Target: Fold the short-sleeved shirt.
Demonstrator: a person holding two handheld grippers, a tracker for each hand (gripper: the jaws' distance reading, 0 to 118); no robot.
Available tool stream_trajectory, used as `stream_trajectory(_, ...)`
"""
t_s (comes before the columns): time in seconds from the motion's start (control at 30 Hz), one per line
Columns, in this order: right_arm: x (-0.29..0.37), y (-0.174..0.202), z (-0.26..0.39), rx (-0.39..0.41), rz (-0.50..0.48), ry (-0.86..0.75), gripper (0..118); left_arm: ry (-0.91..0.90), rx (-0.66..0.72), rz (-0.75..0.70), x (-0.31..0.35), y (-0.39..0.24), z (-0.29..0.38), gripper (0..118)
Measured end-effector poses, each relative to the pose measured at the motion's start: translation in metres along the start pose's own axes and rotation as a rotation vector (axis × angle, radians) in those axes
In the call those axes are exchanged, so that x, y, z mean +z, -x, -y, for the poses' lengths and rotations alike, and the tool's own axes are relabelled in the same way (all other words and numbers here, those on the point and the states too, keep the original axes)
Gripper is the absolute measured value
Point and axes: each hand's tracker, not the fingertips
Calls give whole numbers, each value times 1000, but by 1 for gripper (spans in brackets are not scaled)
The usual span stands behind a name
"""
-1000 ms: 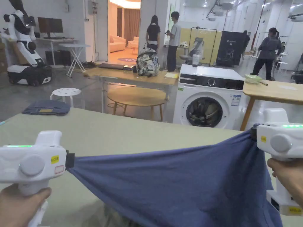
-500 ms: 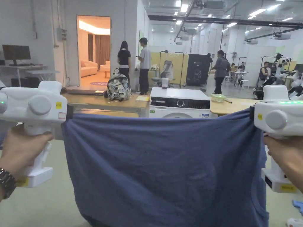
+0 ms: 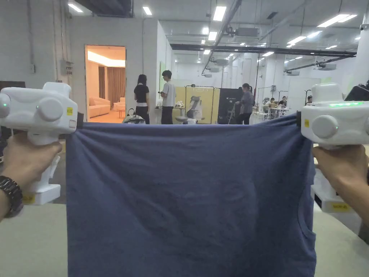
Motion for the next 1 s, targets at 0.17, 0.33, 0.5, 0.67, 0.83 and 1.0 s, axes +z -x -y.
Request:
stream_trajectory(0.17,-19,4,-16,-16,12,-34,3,-34,17,-18,-16,-2,-23,0)
stream_trajectory(0.33,-24,8,-17,-10,13,-52,3,-62,21,-28,-20,-1,-26,0)
stream_trajectory(0.5,-22,11,7,10,8,-38,3,-42,24,-28,-25,3,-6,0)
stream_trajectory(0.67,-4,12,51,53,-8,6,3,3,34,-16,-25,4,41,0)
stream_trajectory(0.83,15,7,97,94,-19,71,3,64,58,13,-14,9,93,0)
stream_trajectory(1.0,58,-1,141,98,-29,123,3,99,61,35,14,14,141,0)
